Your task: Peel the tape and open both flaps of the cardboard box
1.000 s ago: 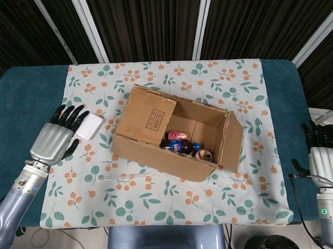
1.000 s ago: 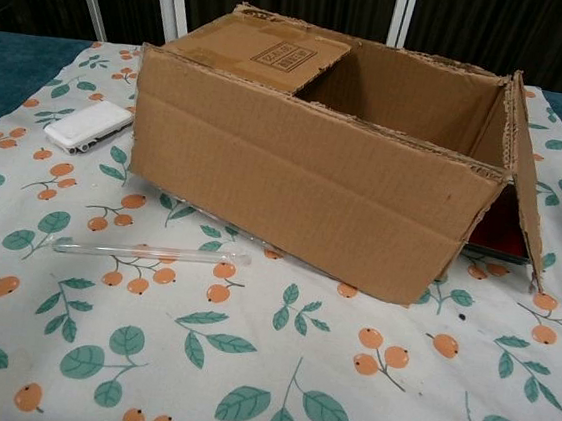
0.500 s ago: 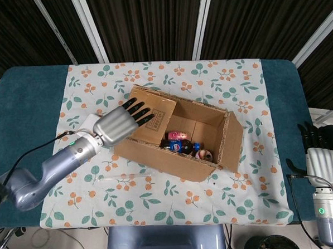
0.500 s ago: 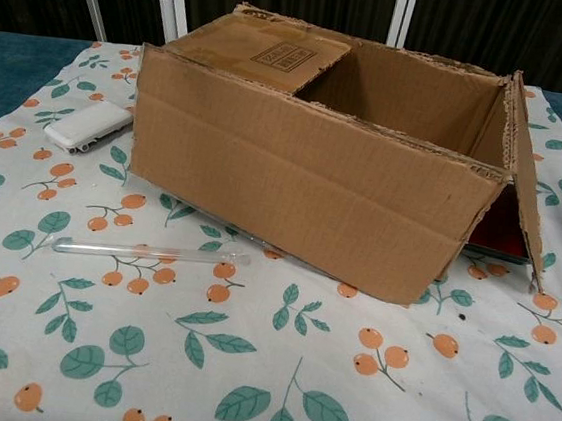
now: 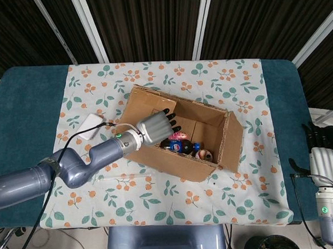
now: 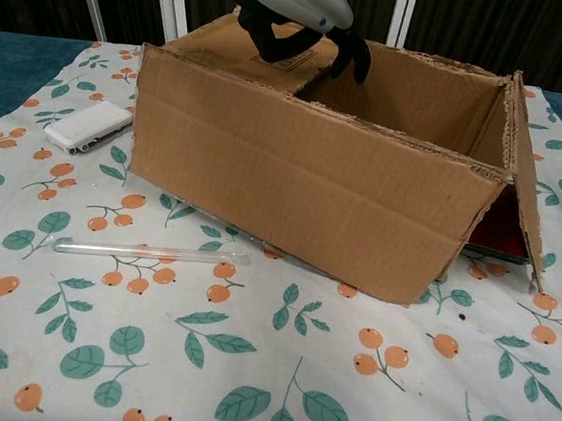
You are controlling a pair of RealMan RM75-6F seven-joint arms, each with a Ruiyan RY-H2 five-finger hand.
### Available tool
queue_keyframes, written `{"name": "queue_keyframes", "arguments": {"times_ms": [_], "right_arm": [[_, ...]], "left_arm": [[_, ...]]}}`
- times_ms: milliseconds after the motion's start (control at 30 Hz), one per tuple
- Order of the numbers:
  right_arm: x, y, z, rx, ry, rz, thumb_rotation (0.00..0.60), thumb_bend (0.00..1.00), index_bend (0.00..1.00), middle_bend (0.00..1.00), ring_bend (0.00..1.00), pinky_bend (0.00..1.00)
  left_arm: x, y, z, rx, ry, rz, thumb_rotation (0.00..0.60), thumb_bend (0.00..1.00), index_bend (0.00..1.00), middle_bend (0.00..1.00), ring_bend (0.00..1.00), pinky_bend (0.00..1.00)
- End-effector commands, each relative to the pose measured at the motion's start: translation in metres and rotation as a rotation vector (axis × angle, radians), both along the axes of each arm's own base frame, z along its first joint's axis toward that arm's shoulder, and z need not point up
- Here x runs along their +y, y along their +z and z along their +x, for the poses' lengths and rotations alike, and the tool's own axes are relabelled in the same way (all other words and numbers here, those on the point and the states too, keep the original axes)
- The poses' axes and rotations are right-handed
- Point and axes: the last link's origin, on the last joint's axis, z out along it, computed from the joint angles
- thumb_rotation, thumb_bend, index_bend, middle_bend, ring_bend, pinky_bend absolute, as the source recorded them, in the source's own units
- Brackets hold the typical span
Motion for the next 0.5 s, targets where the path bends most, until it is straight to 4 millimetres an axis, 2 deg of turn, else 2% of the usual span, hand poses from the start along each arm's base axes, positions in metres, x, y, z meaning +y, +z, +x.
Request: {"name": "queue_keyframes", "arguments": {"times_ms": [33, 233, 400, 500], "right_arm": [[0.0, 0.0, -0.001, -0.003, -0.002, 0.002, 0.6, 0.31, 0.0, 0.0, 0.02, 0.23], [0.0, 0.0, -0.002, -0.009, -0.011, 0.003, 0.6, 0.32, 0.0, 0.0, 0.02, 0.23], [0.0, 0.0, -0.002, -0.011, -0.012, 0.003, 0.6, 0.34, 0.0, 0.0, 0.02, 0.23], [0.0, -0.001, -0.002, -0.015, -0.013, 0.004, 0.6, 0.34, 0.0, 0.0, 0.02, 0.23]], "left_arm": [[-0.001, -0.013, 0.004, 0.024, -0.009, -0.016, 0.6, 1.0, 0.14, 0.23, 0.1, 0.2], [-0.003, -0.027, 0.008, 0.042, -0.014, -0.036, 0.6, 1.0, 0.19, 0.29, 0.16, 0.23], [-0.002, -0.029, 0.007, 0.059, -0.026, -0.026, 0.6, 1.0, 0.33, 0.46, 0.3, 0.31], [-0.002, -0.027, 0.007, 0.06, -0.031, -0.016, 0.6, 1.0, 0.39, 0.53, 0.34, 0.34]]}}
